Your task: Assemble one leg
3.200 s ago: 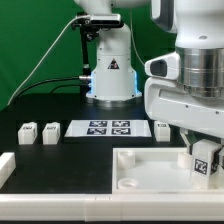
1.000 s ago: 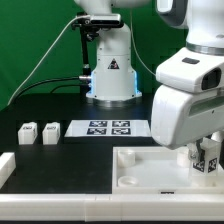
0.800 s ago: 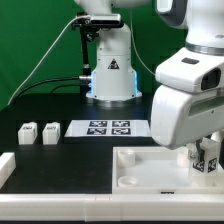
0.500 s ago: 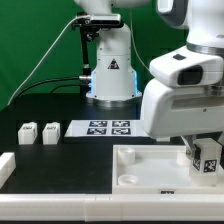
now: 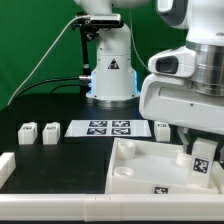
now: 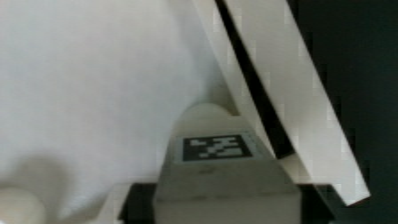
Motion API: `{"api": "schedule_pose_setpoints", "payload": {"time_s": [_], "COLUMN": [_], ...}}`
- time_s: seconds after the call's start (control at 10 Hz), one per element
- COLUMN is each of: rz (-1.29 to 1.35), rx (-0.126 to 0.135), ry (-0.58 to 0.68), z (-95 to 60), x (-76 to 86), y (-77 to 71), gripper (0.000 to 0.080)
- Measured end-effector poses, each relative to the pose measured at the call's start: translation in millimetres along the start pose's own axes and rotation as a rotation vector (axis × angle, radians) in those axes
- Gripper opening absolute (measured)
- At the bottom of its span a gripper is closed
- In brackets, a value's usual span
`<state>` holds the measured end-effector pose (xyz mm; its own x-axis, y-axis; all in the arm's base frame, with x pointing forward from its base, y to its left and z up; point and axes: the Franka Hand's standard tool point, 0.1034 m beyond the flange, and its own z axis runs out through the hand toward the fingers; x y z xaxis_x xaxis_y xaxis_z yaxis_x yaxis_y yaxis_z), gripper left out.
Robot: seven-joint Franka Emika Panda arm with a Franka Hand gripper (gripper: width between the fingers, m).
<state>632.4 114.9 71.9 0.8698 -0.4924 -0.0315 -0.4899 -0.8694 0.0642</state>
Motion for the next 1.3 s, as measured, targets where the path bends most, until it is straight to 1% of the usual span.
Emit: {"api": "schedule_pose_setpoints", "payload": {"time_s": [0.2, 0.3, 0.4, 0.6, 0.7, 0.8, 0.9, 1.1, 1.3], "rz": [0.174, 0.303, 0.340, 0.334, 0.333, 0.333, 0.333, 0.333, 0.332], "rx": [-0.027, -0.051, -0.068, -0.069, -0.069, -0.069, -0.069, -0.069, -0.070], "ry": [0.018, 0.030, 0.033, 0.035, 0.035, 0.034, 0.034, 0.034, 0.034], "z": [-0.3, 0.0, 0.2, 0.7, 0.9, 1.1, 1.2, 1.5, 1.8], "x": [3.9, 6.0, 7.6, 7.4, 7.3, 7.2, 7.1, 6.9, 6.7], "y": [8.2, 17.0, 23.1, 22.5, 22.3, 22.3, 22.2, 22.1, 22.0], "gripper": [0.0297, 0.0304, 0.0304, 0.0313, 0.0490, 0.0614, 0.0614, 0.0648, 0.0649]}}
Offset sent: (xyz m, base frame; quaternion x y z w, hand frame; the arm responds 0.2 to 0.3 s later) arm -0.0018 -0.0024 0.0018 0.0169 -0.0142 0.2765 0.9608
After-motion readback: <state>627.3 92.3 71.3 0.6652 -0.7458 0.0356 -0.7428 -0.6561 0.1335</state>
